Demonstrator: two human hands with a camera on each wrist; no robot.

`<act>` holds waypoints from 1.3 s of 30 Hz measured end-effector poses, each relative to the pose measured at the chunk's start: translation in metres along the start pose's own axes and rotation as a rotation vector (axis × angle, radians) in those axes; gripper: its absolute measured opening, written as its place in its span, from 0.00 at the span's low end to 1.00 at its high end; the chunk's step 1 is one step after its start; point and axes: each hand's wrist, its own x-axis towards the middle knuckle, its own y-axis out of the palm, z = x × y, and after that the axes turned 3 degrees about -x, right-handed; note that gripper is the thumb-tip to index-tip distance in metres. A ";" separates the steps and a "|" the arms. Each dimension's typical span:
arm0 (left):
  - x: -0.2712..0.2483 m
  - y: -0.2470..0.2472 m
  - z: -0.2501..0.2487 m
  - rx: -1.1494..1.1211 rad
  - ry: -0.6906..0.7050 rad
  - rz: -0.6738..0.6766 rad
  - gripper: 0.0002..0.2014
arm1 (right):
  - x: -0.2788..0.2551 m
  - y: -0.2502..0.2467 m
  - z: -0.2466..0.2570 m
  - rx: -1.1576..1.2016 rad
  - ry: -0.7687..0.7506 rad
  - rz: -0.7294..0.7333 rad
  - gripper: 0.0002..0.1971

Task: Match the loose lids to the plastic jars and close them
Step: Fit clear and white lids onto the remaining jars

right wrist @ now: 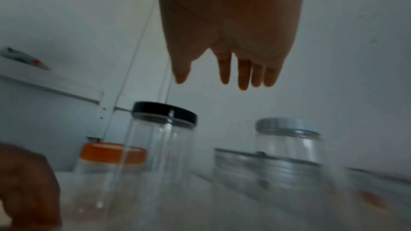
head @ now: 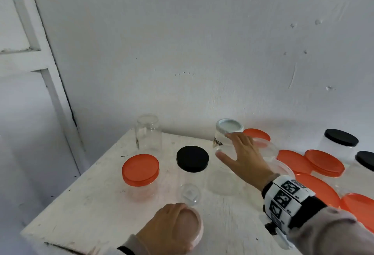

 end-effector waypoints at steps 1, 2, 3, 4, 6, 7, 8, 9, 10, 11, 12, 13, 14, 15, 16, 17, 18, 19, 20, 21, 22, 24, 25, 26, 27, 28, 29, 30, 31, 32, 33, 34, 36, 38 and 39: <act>0.005 0.003 0.012 -0.013 0.042 0.021 0.43 | 0.005 0.003 0.015 0.024 -0.047 0.066 0.37; 0.004 0.005 0.019 -0.053 0.033 -0.009 0.40 | 0.009 0.006 0.028 0.040 -0.070 0.160 0.41; 0.003 0.009 0.028 -0.021 0.022 -0.033 0.38 | 0.013 0.010 0.040 0.046 -0.069 0.269 0.46; 0.001 0.011 0.034 -0.032 0.030 -0.033 0.37 | 0.016 0.015 0.048 0.033 -0.057 0.369 0.49; -0.004 0.017 0.042 -0.074 0.046 -0.065 0.42 | 0.024 0.024 0.062 -0.033 -0.039 0.493 0.53; -0.005 0.017 0.044 -0.107 0.062 -0.114 0.44 | 0.029 0.028 0.066 -0.056 -0.034 0.511 0.52; -0.005 0.017 0.049 -0.122 0.048 -0.135 0.46 | 0.034 0.032 0.069 -0.065 -0.029 0.511 0.50; -0.007 0.015 0.050 -0.145 0.037 -0.159 0.46 | 0.039 0.034 0.071 -0.068 -0.019 0.504 0.48; -0.008 0.013 0.051 -0.156 0.025 -0.182 0.46 | 0.044 0.036 0.072 -0.074 -0.005 0.500 0.46; -0.010 0.010 0.054 -0.149 0.024 -0.202 0.45 | 0.051 0.037 0.073 -0.085 0.010 0.497 0.45; -0.011 0.008 0.054 -0.139 0.018 -0.213 0.44 | 0.058 0.038 0.072 -0.102 0.028 0.490 0.44; -0.012 0.006 0.057 -0.142 0.016 -0.231 0.43 | 0.065 0.039 0.071 -0.122 0.047 0.478 0.42; -0.014 0.004 0.057 -0.149 0.013 -0.241 0.43 | 0.073 0.040 0.069 -0.146 0.068 0.460 0.41; -0.015 0.003 0.058 -0.171 0.008 -0.252 0.43 | 0.080 0.041 0.067 -0.173 0.091 0.441 0.40; -0.016 0.002 0.060 -0.191 0.004 -0.256 0.43 | 0.088 0.041 0.064 -0.198 0.114 0.425 0.40; -0.017 0.002 0.061 -0.218 0.002 -0.260 0.43 | 0.094 0.042 0.061 -0.216 0.136 0.413 0.40; -0.018 0.001 0.061 -0.245 -0.001 -0.274 0.44 | 0.100 0.042 0.059 -0.225 0.156 0.409 0.40; -0.020 0.001 0.062 -0.273 -0.007 -0.286 0.44 | 0.105 0.043 0.056 -0.227 0.174 0.411 0.40; -0.021 0.000 0.062 -0.304 -0.015 -0.298 0.44 | 0.109 0.045 0.054 -0.229 0.188 0.417 0.40; -0.022 0.000 0.062 -0.335 -0.022 -0.309 0.43 | 0.113 0.047 0.052 -0.234 0.198 0.425 0.40; -0.024 -0.001 0.061 -0.356 -0.022 -0.326 0.42 | 0.115 0.050 0.050 -0.242 0.207 0.433 0.39; -0.026 -0.004 0.060 -0.380 -0.024 -0.359 0.39 | 0.119 0.055 0.048 -0.270 0.233 0.441 0.38; -0.027 -0.006 0.060 -0.396 -0.032 -0.373 0.39 | 0.121 0.058 0.048 -0.284 0.251 0.442 0.37; -0.027 -0.006 0.061 -0.404 -0.035 -0.394 0.38 | 0.124 0.059 0.048 -0.299 0.270 0.446 0.36; -0.026 -0.006 0.062 -0.409 -0.032 -0.411 0.39 | 0.126 0.061 0.049 -0.318 0.287 0.455 0.36; -0.025 -0.006 0.064 -0.431 -0.021 -0.434 0.40 | 0.129 0.062 0.051 -0.345 0.297 0.468 0.36; -0.025 -0.005 0.065 -0.478 -0.014 -0.455 0.41 | 0.131 0.063 0.053 -0.379 0.298 0.476 0.35; -0.025 -0.006 0.066 -0.537 -0.014 -0.474 0.43 | 0.134 0.064 0.057 -0.416 0.295 0.475 0.35; -0.025 -0.006 0.067 -0.581 -0.016 -0.492 0.44 | 0.137 0.065 0.063 -0.450 0.288 0.467 0.34; -0.025 -0.007 0.069 -0.612 -0.011 -0.517 0.43 | 0.140 0.066 0.070 -0.471 0.273 0.451 0.34; -0.024 -0.007 0.070 -0.647 -0.002 -0.543 0.41 | 0.143 0.068 0.077 -0.474 0.242 0.429 0.35; -0.025 -0.008 0.070 -0.679 0.014 -0.565 0.40 | 0.147 0.071 0.086 -0.453 0.195 0.400 0.35; -0.026 -0.010 0.072 -0.715 0.036 -0.607 0.39 | 0.155 0.076 0.104 -0.352 0.066 0.360 0.35; -0.028 -0.012 0.075 -0.729 0.043 -0.636 0.38 | 0.162 0.082 0.123 -0.209 -0.054 0.379 0.35; -0.028 -0.013 0.076 -0.732 0.043 -0.652 0.38 | 0.164 0.085 0.131 -0.152 -0.102 0.403 0.35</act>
